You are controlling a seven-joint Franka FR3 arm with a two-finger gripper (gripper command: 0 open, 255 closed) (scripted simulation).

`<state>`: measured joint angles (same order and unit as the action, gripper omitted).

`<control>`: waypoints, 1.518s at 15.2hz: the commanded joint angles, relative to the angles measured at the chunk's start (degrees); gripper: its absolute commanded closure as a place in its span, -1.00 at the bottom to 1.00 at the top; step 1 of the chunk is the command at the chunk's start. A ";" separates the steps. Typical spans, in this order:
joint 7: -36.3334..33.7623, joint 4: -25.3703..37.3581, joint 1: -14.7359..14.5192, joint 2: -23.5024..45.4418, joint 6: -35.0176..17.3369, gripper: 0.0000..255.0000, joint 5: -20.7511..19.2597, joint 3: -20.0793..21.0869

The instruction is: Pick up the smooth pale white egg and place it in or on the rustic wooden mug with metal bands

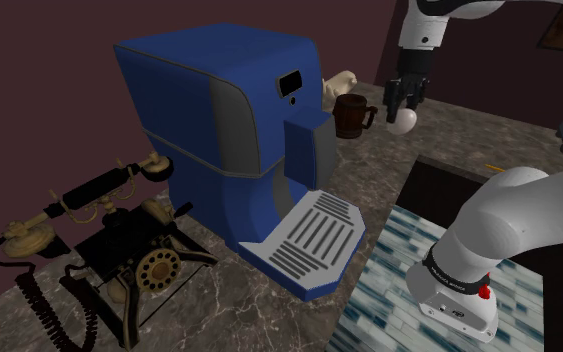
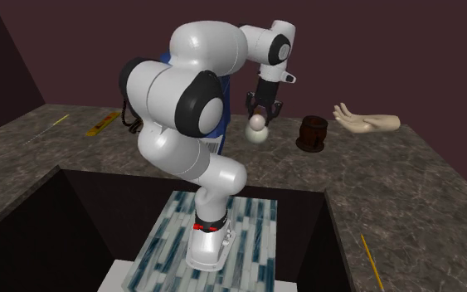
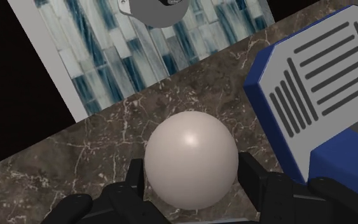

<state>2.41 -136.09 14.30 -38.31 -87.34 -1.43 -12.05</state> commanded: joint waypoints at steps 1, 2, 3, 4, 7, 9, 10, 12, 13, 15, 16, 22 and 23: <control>-0.13 1.79 -0.09 0.16 1.64 1.00 0.14 0.15; -0.17 2.60 -0.13 0.25 2.35 1.00 0.20 0.20; 0.64 4.25 -0.18 2.47 1.81 1.00 -0.03 -0.56; 1.46 5.97 -0.25 4.70 1.33 1.00 -0.20 -1.31; 3.99 11.52 -0.46 11.41 0.28 1.00 -0.32 -3.51; 5.75 15.55 -0.58 15.93 -0.11 1.00 -0.08 -4.93; 6.65 17.66 -0.61 18.22 -0.20 1.00 0.14 -5.62; 8.52 22.13 -0.59 22.86 -0.17 1.00 0.77 -6.96; 9.47 24.48 -0.55 25.22 -0.05 1.00 1.19 -7.62; 11.41 29.45 -0.34 30.04 0.43 1.00 2.23 -8.87; 12.40 32.08 -0.14 32.50 0.79 1.00 2.85 -9.45; 18.11 50.66 2.78 48.41 5.03 1.00 7.88 -12.04; 18.95 54.40 3.65 51.32 6.16 1.00 8.91 -12.28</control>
<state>20.62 -85.18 17.30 10.09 -82.04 6.42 -24.11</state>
